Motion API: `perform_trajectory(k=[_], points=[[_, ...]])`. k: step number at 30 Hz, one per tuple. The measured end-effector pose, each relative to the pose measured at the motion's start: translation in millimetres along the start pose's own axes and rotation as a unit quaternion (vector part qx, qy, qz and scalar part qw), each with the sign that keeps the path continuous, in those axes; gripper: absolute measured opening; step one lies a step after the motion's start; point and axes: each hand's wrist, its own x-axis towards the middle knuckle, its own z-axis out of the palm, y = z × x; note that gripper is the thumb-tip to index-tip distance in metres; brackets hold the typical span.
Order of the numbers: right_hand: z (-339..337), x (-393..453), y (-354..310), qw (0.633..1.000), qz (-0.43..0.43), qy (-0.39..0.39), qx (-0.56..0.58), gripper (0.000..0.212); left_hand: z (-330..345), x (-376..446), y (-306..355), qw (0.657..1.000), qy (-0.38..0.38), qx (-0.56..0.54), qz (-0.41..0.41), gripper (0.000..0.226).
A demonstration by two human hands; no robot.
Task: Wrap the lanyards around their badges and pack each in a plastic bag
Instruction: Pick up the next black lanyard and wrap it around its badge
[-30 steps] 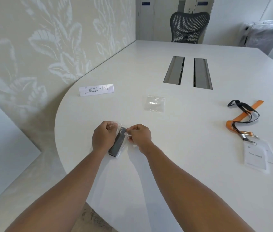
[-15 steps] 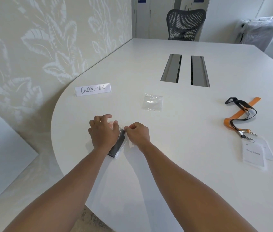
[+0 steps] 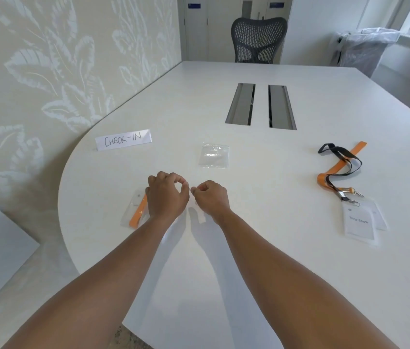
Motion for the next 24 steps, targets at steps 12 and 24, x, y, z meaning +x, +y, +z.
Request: perform_trajectory(k=[12, 24], points=[[-112, -3, 28, 0.992, 0.018, 0.129, 0.004, 0.016, 51, -7, 78, 0.985, -0.08, -0.127, 0.085, 0.01], [-227, -30, 75, 0.948, 0.096, 0.295, -0.069, 0.029, 111, -47, 188, 0.883, -0.391, -0.246, 0.088, 0.015]])
